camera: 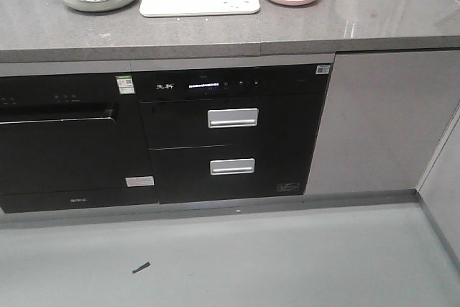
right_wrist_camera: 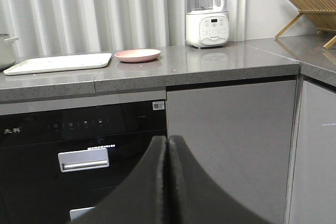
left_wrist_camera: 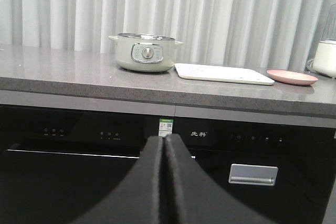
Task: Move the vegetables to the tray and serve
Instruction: 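Continue driving forward and stop facing the tray at the counter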
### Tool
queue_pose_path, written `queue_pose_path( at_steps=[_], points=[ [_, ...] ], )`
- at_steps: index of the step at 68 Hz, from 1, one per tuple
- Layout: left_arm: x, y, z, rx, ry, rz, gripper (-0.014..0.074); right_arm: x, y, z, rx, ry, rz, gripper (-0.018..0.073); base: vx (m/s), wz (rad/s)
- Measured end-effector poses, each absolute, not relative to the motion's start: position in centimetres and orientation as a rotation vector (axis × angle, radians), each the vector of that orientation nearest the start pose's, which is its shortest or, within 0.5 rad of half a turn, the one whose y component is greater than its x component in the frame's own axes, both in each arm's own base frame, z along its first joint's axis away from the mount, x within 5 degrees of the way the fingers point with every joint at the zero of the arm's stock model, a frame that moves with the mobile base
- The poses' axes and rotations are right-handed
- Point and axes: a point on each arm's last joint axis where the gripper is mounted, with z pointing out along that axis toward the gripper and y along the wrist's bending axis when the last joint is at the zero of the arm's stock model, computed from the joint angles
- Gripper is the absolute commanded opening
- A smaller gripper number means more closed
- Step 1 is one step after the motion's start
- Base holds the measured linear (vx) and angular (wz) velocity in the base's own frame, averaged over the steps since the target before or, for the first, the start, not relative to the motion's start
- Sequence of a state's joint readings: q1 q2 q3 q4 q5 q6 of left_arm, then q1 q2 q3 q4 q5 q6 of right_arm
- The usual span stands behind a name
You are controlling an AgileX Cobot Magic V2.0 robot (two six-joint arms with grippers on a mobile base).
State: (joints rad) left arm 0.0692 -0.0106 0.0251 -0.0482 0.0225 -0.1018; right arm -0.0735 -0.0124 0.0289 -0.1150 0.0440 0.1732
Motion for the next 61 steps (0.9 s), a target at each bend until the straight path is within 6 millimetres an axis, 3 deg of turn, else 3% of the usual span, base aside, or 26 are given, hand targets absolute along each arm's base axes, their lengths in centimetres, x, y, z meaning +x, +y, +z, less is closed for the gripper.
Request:
queue_pose_path(
  at_steps=[61],
  points=[
    [5.65, 0.38, 20.32, -0.165, 1.512, -0.065, -0.0007, 5.65, -0.46, 20.01, 0.106, 1.540, -0.016, -0.0004, 0.09, 0.00]
  ],
)
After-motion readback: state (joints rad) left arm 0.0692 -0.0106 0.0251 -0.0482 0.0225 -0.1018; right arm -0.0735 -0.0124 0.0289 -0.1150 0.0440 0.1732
